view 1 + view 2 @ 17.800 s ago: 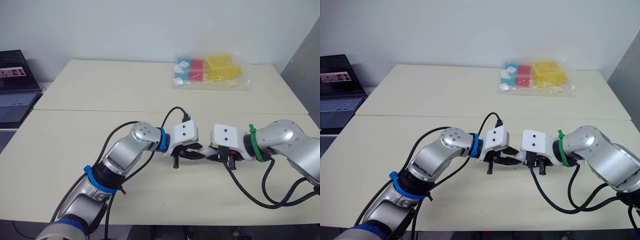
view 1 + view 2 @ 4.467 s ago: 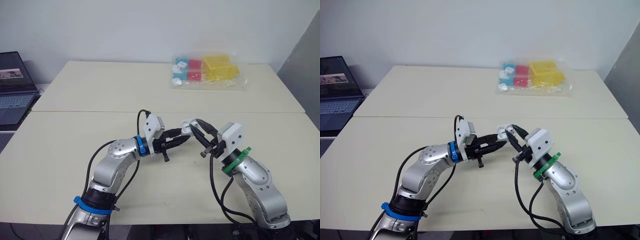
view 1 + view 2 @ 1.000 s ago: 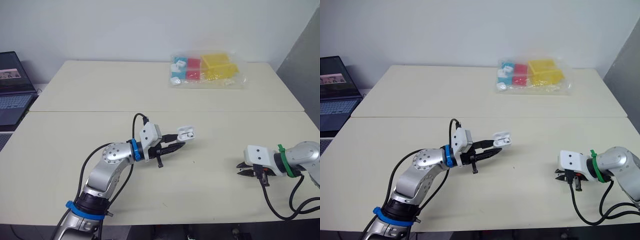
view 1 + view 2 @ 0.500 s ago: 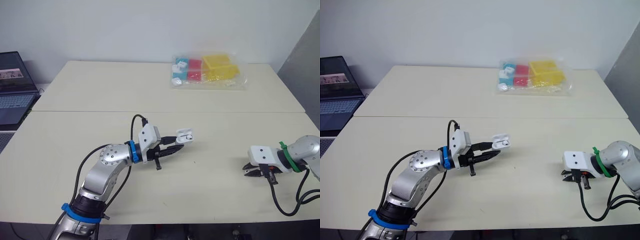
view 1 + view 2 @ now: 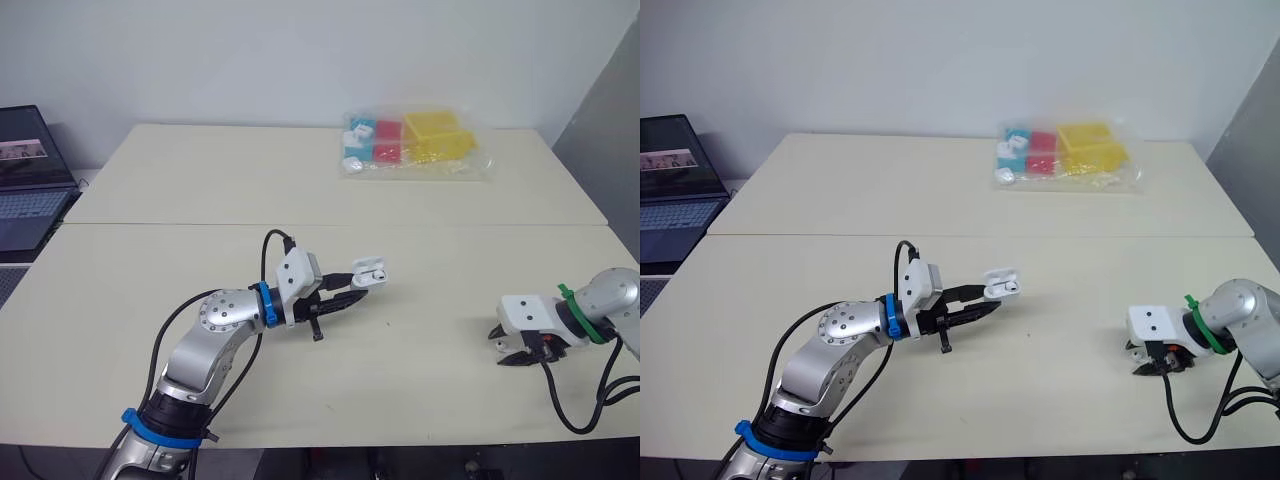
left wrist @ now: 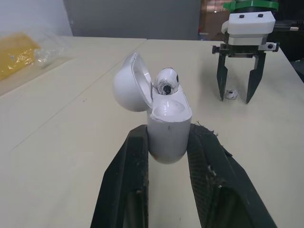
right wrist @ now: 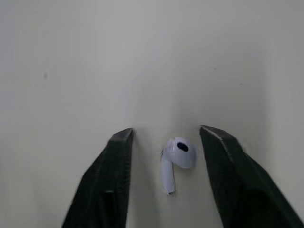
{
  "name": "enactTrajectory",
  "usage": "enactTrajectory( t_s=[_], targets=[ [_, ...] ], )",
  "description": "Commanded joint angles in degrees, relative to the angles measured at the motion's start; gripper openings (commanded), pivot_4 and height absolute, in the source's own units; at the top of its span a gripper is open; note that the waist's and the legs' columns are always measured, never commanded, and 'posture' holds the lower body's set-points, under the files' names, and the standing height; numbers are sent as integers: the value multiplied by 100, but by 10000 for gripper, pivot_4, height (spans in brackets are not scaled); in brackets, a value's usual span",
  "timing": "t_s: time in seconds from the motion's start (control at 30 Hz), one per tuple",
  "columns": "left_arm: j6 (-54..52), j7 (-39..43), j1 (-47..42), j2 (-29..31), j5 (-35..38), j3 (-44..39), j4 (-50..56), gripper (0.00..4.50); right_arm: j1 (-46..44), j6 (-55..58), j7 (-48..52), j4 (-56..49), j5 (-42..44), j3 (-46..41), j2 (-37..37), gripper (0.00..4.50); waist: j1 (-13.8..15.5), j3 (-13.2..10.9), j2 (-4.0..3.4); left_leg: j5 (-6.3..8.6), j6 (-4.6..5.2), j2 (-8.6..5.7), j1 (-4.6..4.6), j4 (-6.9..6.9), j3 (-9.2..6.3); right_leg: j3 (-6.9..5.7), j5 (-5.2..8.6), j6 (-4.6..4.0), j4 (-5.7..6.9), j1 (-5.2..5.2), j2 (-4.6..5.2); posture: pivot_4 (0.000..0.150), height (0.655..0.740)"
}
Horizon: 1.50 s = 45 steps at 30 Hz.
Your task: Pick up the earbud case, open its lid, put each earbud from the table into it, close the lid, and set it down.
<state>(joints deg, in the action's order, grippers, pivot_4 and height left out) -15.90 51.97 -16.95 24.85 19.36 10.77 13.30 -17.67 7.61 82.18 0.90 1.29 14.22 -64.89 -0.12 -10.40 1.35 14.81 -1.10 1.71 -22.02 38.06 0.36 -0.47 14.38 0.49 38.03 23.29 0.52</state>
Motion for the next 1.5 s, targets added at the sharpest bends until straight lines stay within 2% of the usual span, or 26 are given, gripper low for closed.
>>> enactTrajectory(
  t_s=[0.03,0.27,0.4,0.5,0.9,1.5],
  targets=[
    [26,-15,0,-8,115,-76,263,7816,-97,234,43,-304,226,-308,-51,35502,-7,0,0,0,0,0,3,0,3,3,0,0,2,0,0,1500,7400],
    [56,-45,81,-26,77,-51,248,7816,119,1847,75,-1200,1118,-959,-339,35568,8,0,-2,0,0,5,2,-4,-4,-1,0,-2,2,0,-1,1500,7400],
    [99,-44,115,-80,56,-2,203,7816,580,2450,-466,-1632,656,-916,-680,35568,17,0,-1,0,0,7,-1,-5,-3,-2,1,-1,-4,-1,12,1500,7400],
    [130,-20,76,-110,22,21,139,7816,602,2722,-649,-1827,464,-727,-714,35568,12,0,-2,0,0,4,-2,-5,1,-1,1,1,-2,0,25,1500,7400],
    [177,-69,73,-212,-68,54,68,7816,-94,3043,-1100,-1656,-435,91,-437,35568,-1,0,-1,0,0,0,-1,-6,7,-2,-2,6,-5,3,19,1500,7400],
    [255,-155,90,-414,-183,147,-35,7816,-414,3118,-825,-1584,-759,566,-301,35568,2,0,-1,0,0,-1,-3,-6,2,-3,-2,6,-6,3,19,1500,7400]
  ],
)
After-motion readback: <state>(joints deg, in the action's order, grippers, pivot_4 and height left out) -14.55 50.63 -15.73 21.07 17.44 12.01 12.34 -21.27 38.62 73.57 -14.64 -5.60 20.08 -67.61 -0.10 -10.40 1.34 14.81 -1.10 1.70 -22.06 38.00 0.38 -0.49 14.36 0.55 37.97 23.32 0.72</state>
